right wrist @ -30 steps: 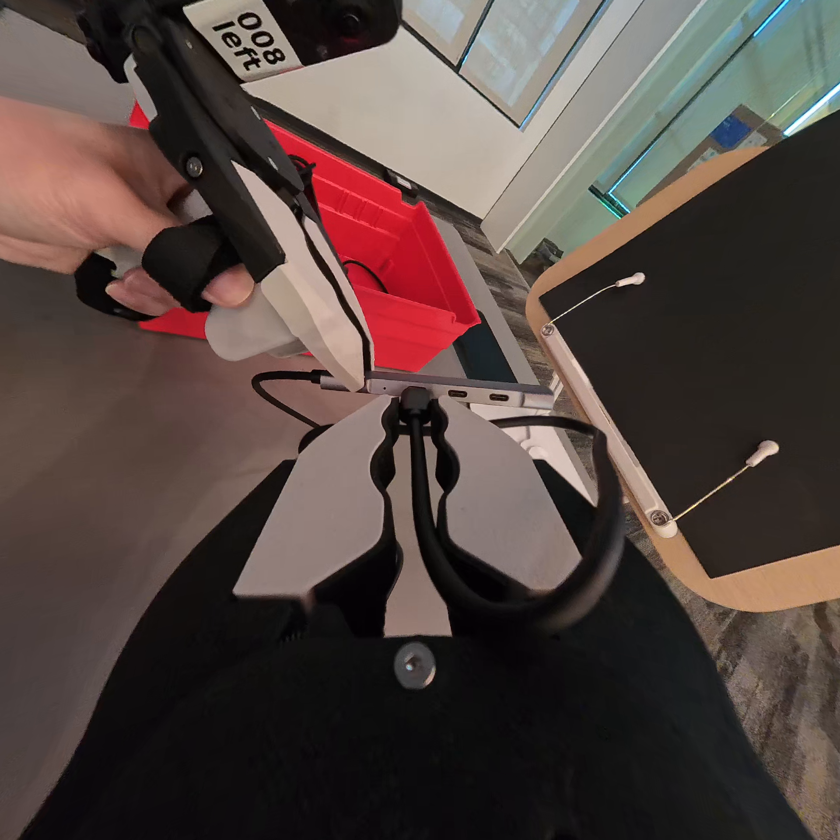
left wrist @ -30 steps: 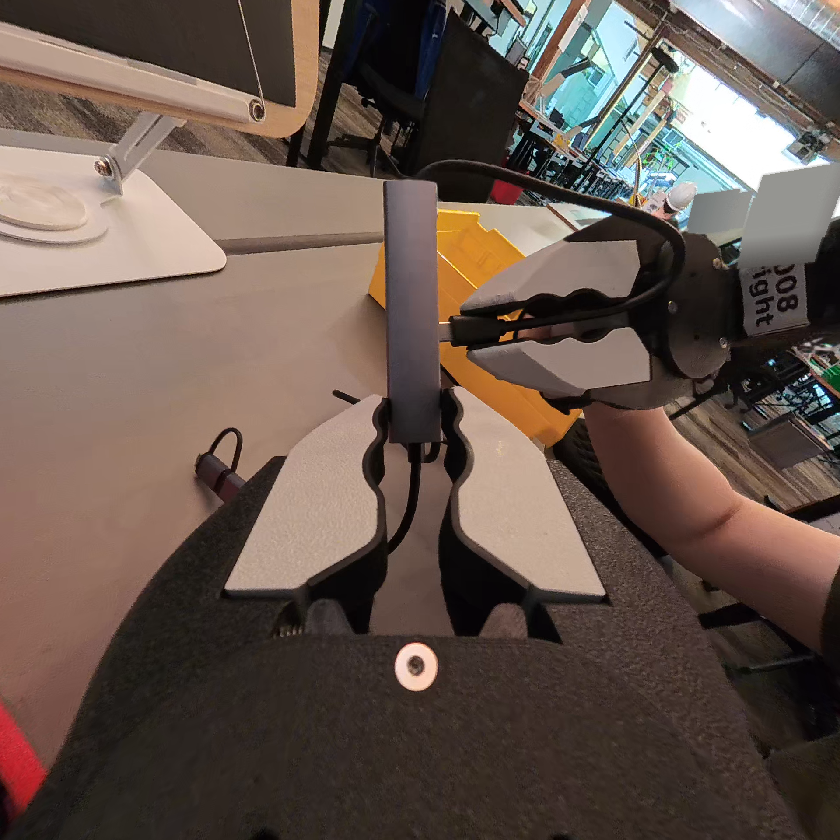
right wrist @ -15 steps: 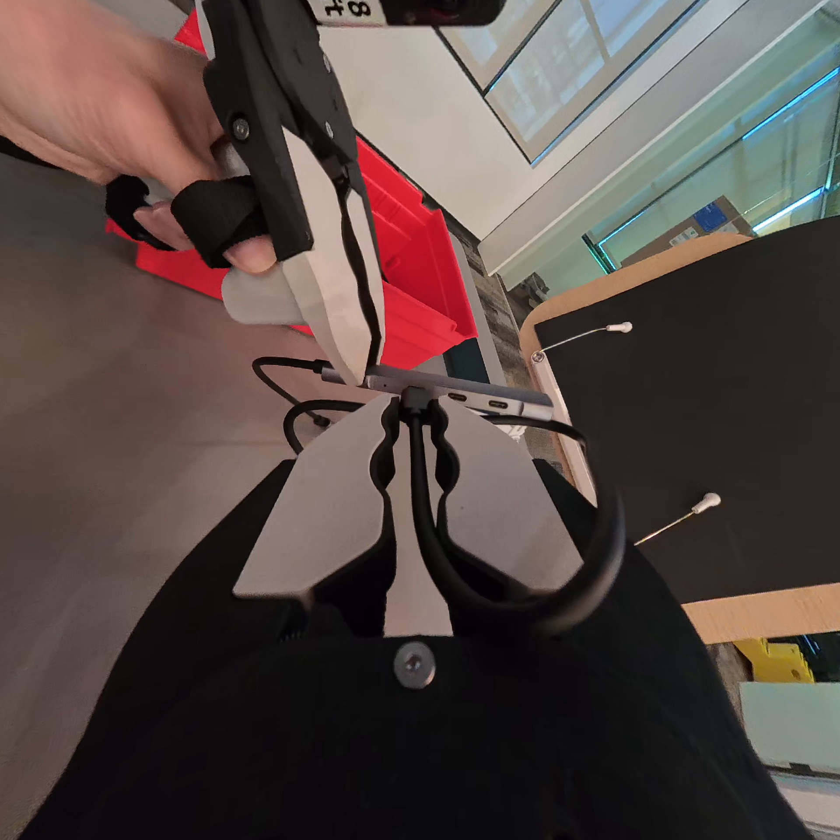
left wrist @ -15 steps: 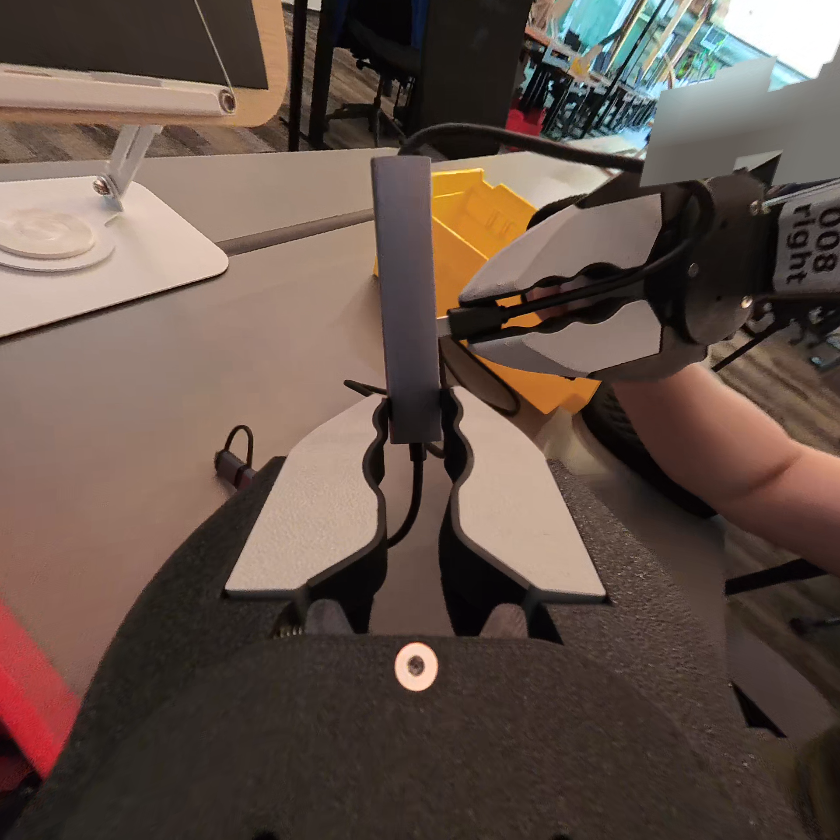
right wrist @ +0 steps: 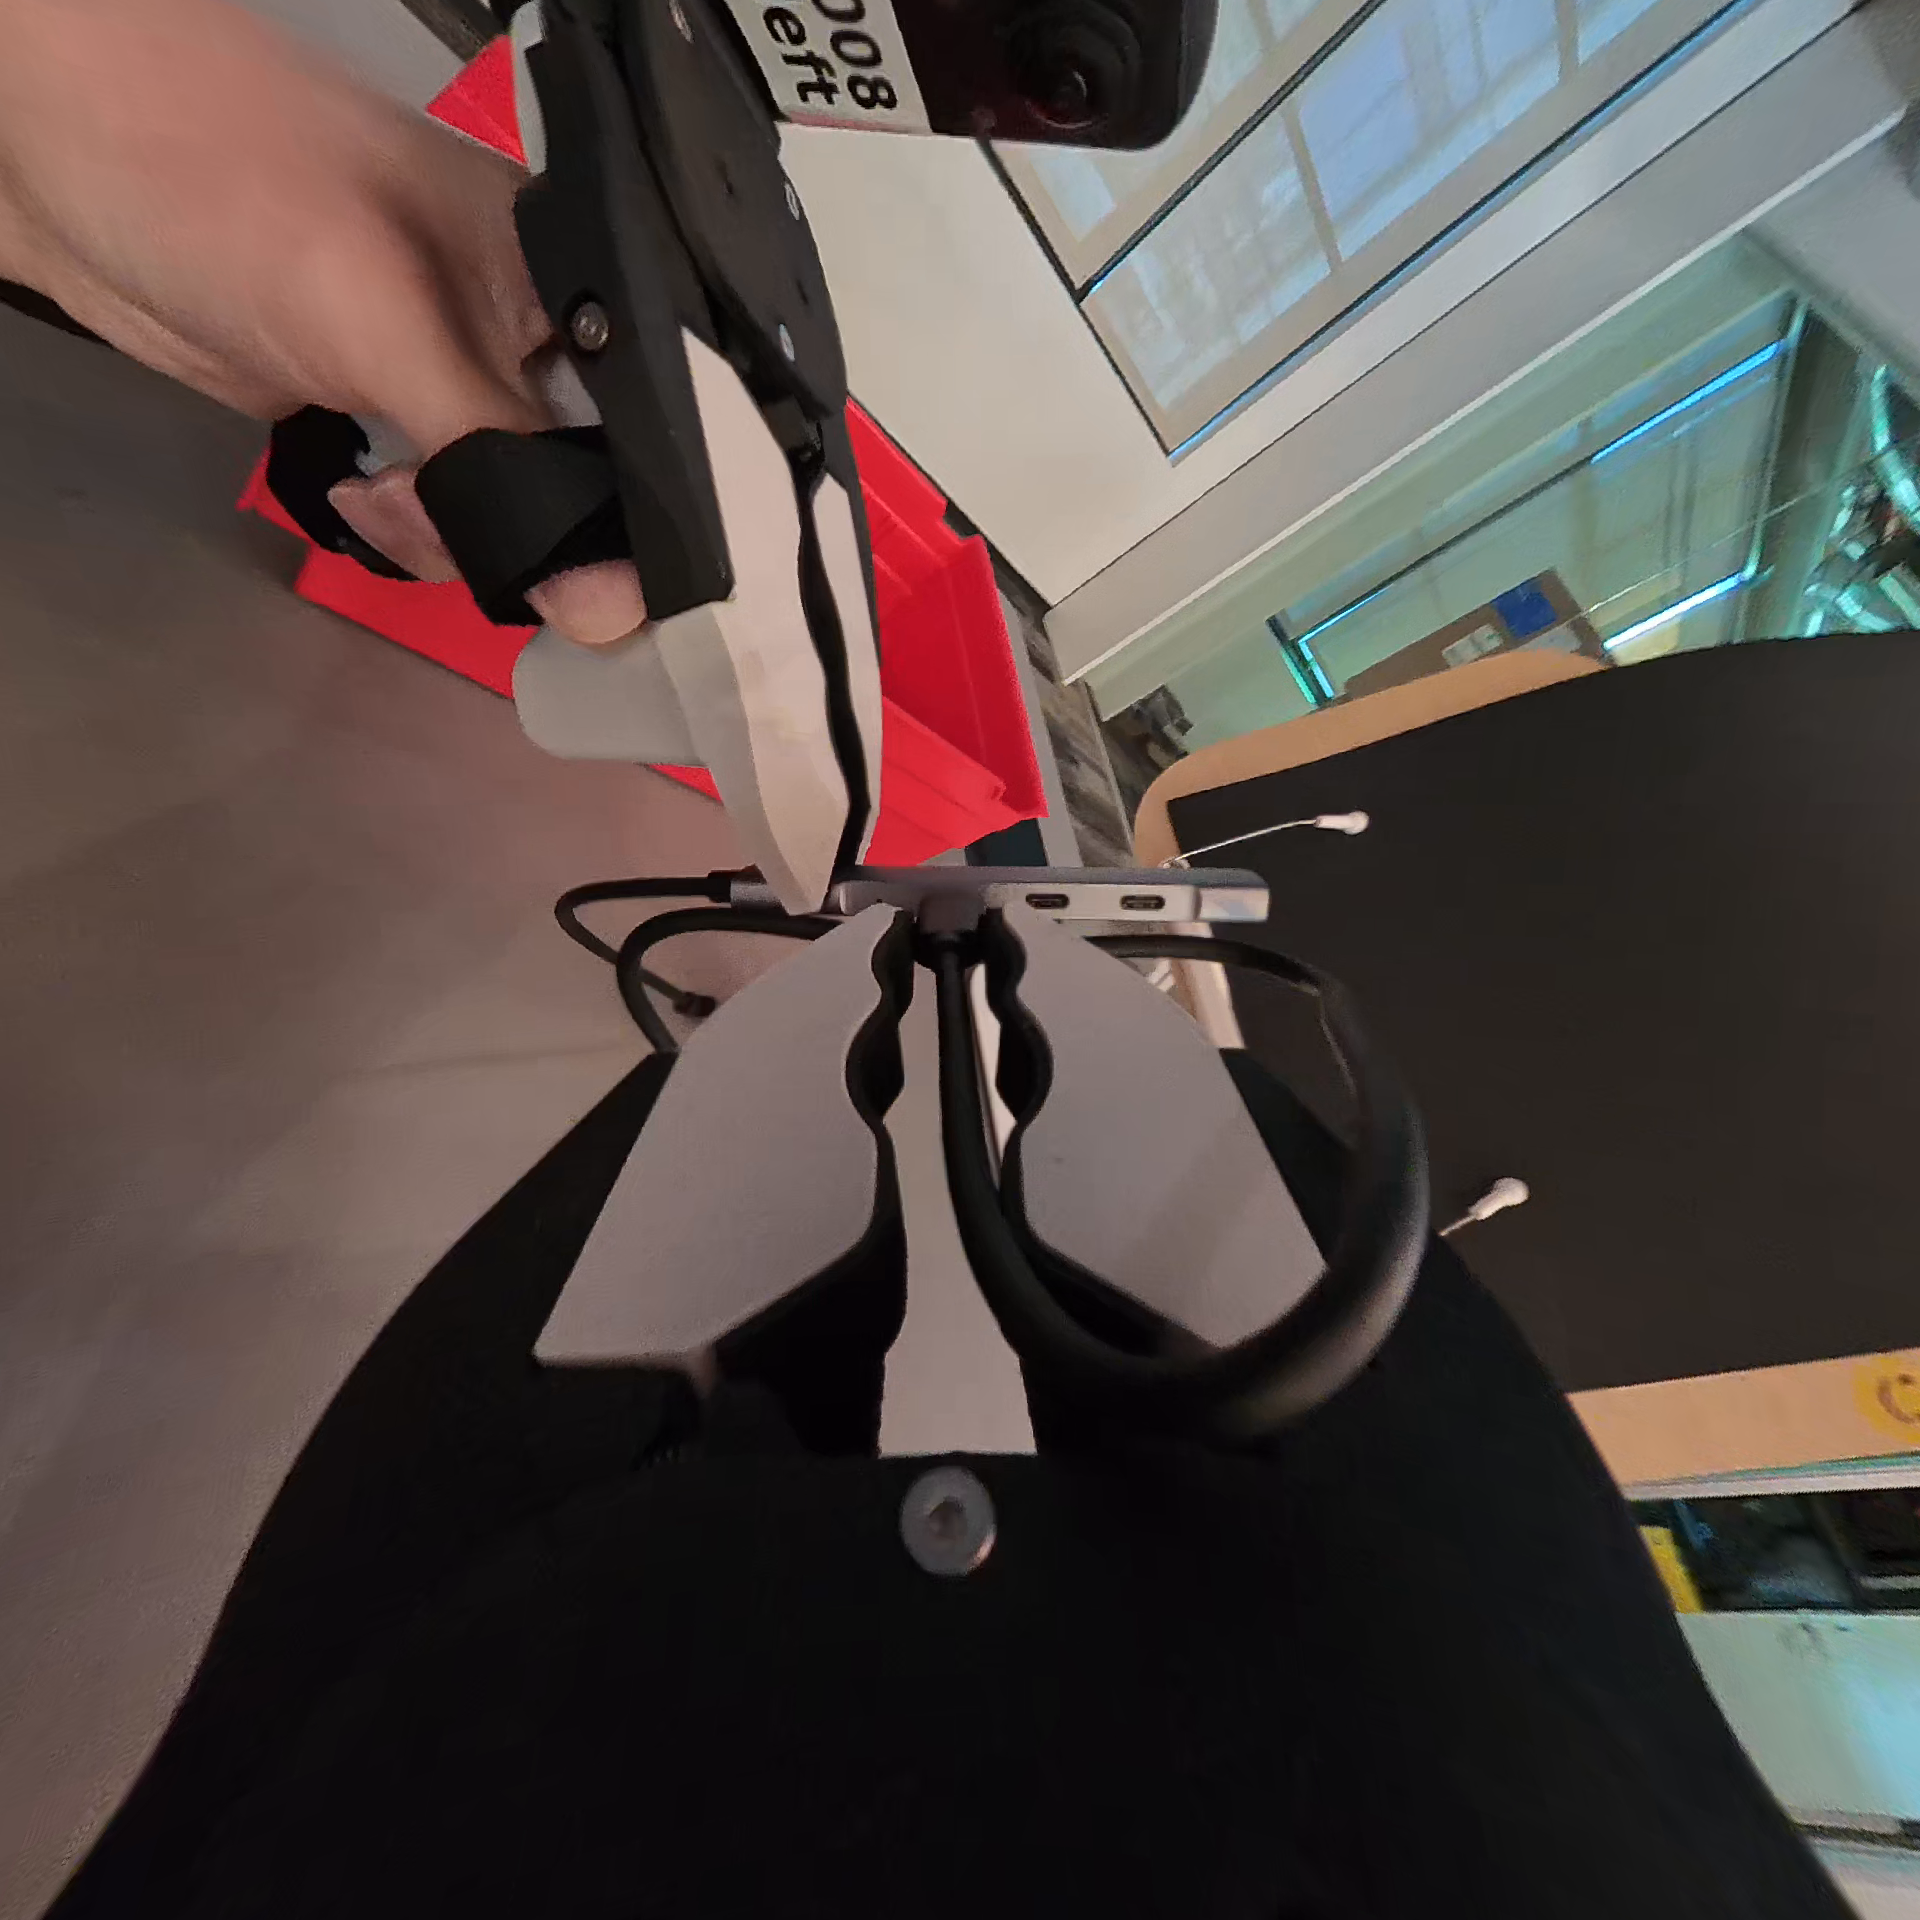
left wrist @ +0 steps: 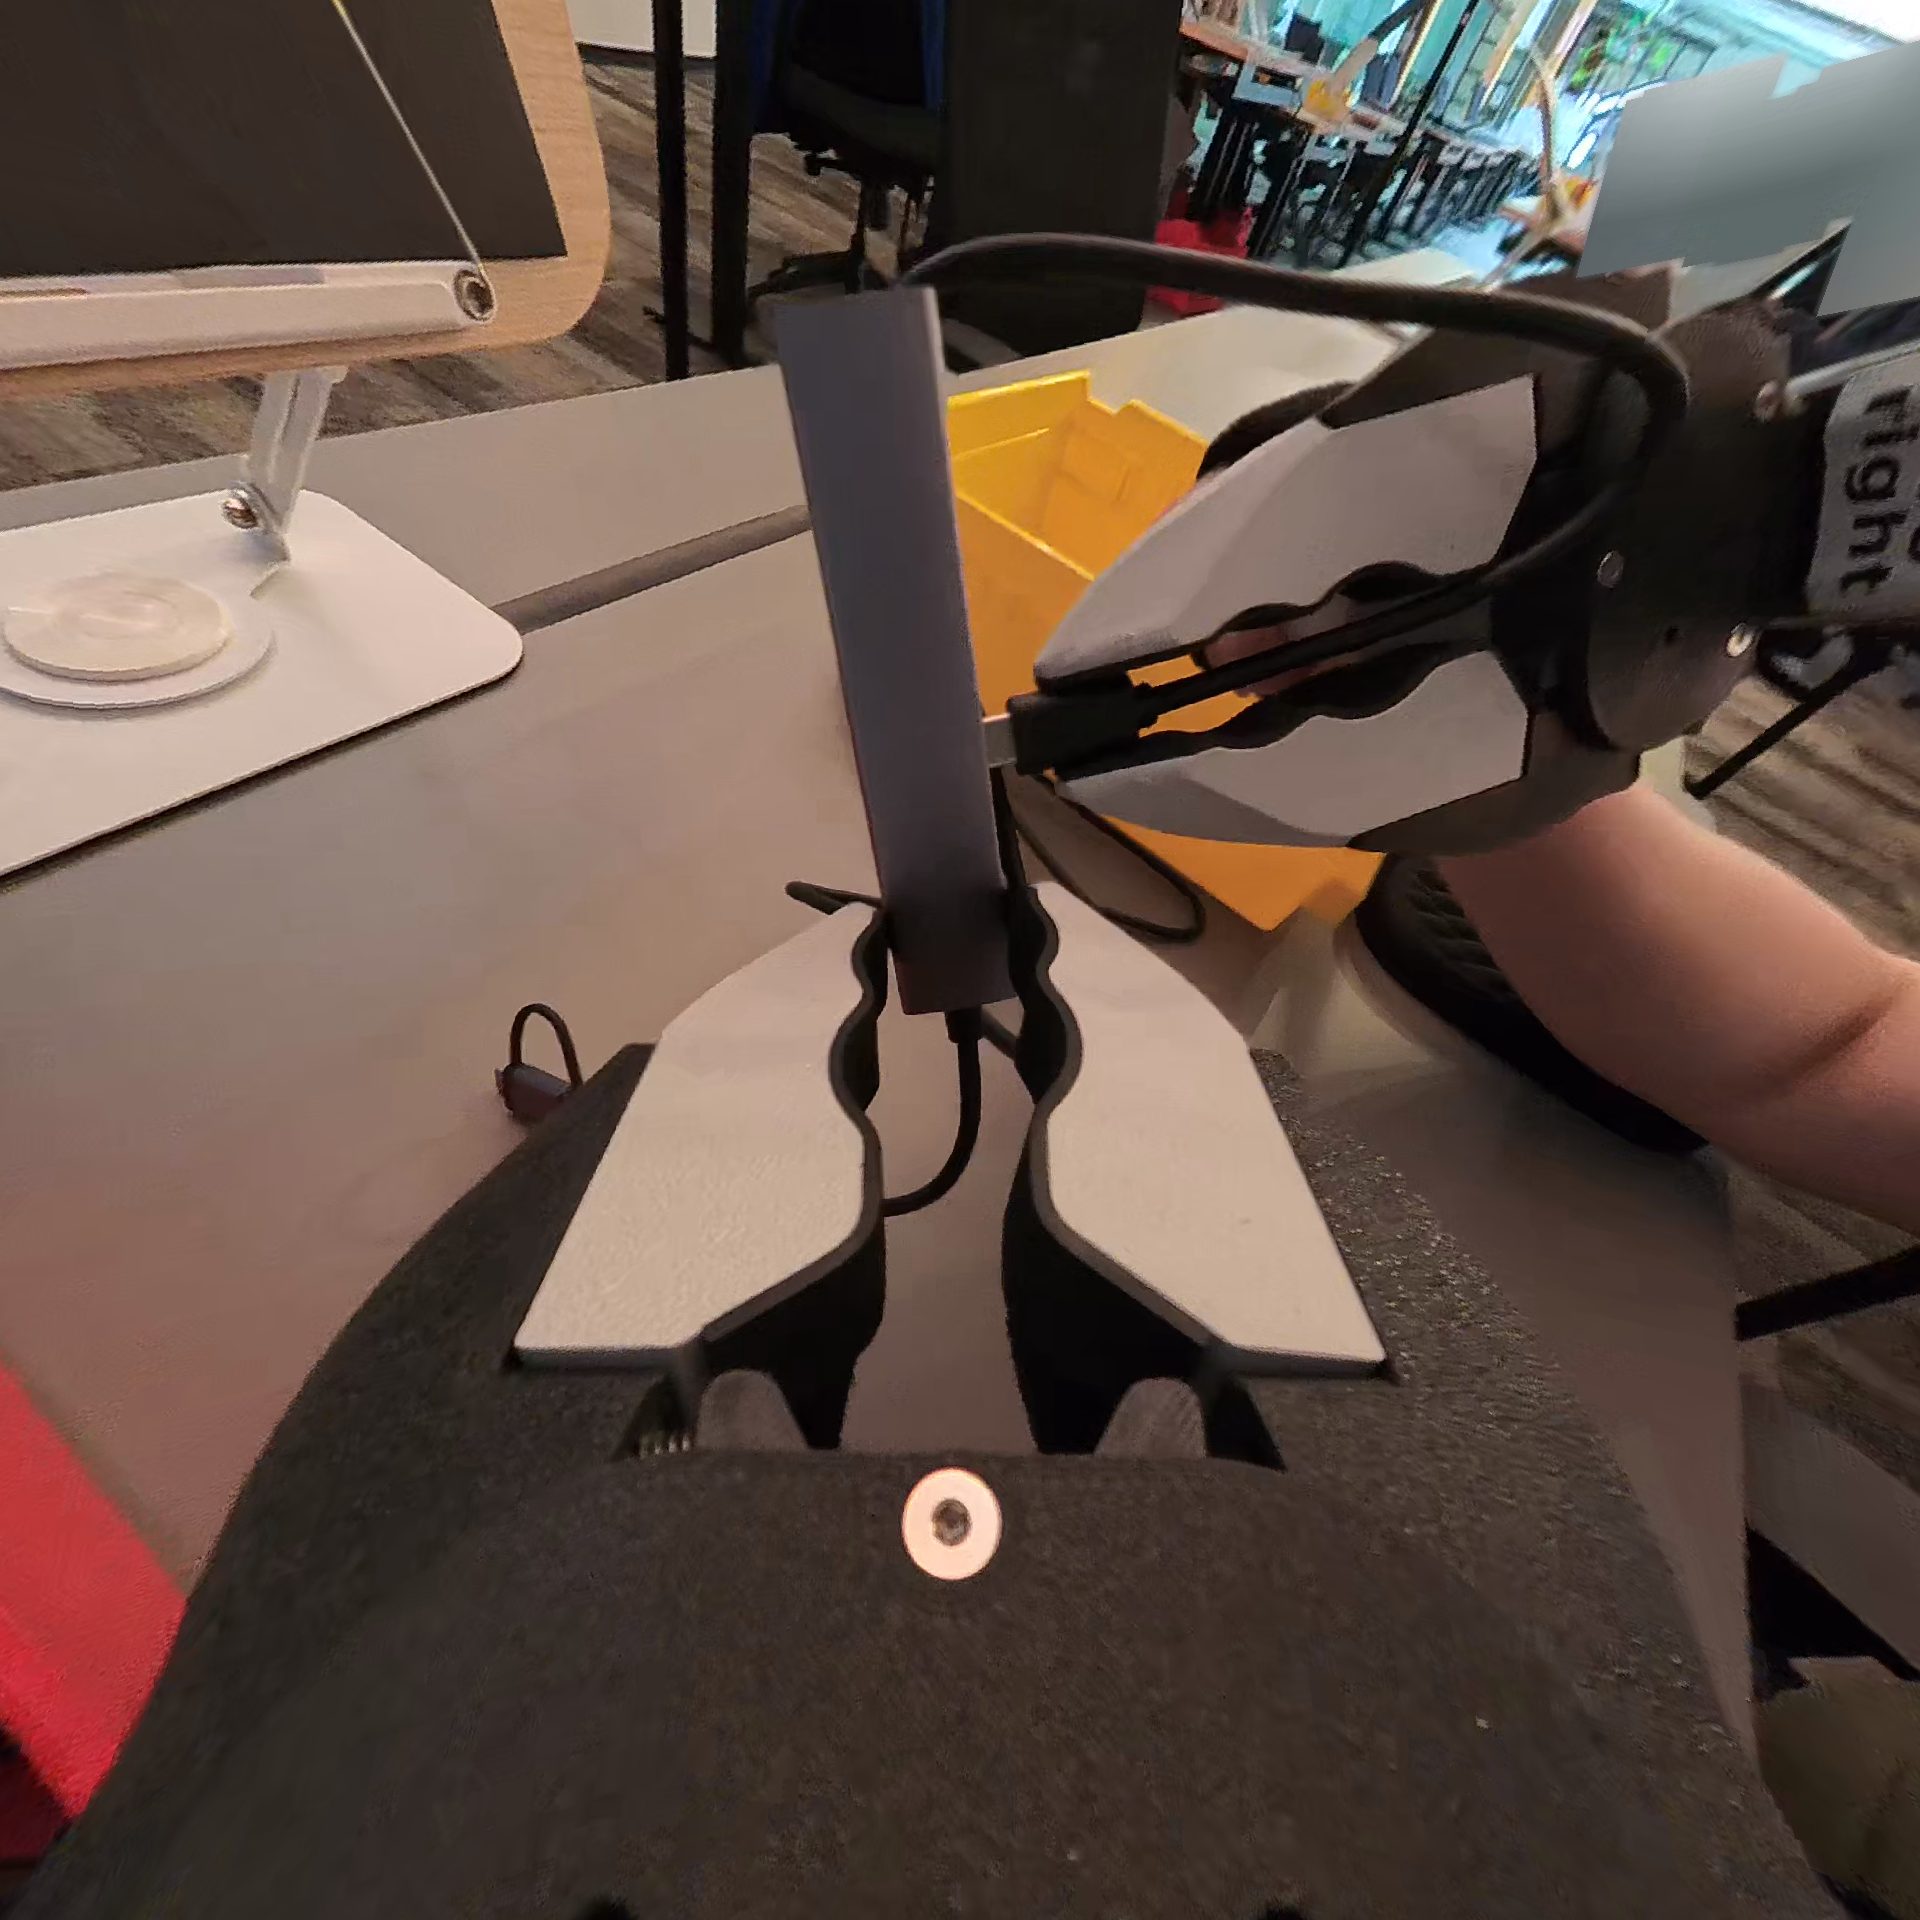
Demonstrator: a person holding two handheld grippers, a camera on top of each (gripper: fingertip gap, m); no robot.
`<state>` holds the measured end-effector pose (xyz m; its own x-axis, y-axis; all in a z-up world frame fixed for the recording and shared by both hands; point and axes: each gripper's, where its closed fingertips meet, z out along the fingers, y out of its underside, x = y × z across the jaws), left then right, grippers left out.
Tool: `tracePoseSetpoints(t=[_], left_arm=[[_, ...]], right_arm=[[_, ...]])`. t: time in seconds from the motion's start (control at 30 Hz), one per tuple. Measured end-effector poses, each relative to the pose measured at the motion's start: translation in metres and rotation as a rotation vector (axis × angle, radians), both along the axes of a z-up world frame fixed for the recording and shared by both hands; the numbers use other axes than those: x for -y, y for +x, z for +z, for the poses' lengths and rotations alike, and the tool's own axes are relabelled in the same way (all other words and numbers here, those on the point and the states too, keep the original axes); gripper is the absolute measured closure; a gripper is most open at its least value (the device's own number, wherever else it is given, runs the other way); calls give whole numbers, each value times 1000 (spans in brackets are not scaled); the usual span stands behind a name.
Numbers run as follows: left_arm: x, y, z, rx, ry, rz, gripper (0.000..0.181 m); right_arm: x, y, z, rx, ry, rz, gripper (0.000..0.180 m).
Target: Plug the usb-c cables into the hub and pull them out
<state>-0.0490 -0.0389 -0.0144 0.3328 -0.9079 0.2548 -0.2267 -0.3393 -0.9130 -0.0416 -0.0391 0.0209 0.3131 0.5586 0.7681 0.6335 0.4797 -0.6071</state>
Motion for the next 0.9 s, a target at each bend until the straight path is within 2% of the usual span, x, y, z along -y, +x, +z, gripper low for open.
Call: tracePoseSetpoints(t=[0.17, 0.33, 0.53, 0.63, 0.8, 0.9], left_arm=[[2, 2, 10, 78, 25, -21, 159], [-1, 8, 12, 177, 62, -32, 157], [-4, 11, 5, 255, -47, -60, 157], [-2, 11, 1, 179, -2, -57, 157], [4, 9, -1, -45, 197, -20, 157], [6, 7, -2, -65, 185, -35, 156]], right_arm=[[5, 0, 9, 41, 111, -6, 165], [2, -2, 3, 62, 122, -23, 166], [-1, -1, -4, 78, 87, -20, 166], [3, 0, -8, 83, 38, 16, 166], [12, -2, -6, 48, 18, 96, 165], [14, -7, -6, 72, 38, 99, 166]])
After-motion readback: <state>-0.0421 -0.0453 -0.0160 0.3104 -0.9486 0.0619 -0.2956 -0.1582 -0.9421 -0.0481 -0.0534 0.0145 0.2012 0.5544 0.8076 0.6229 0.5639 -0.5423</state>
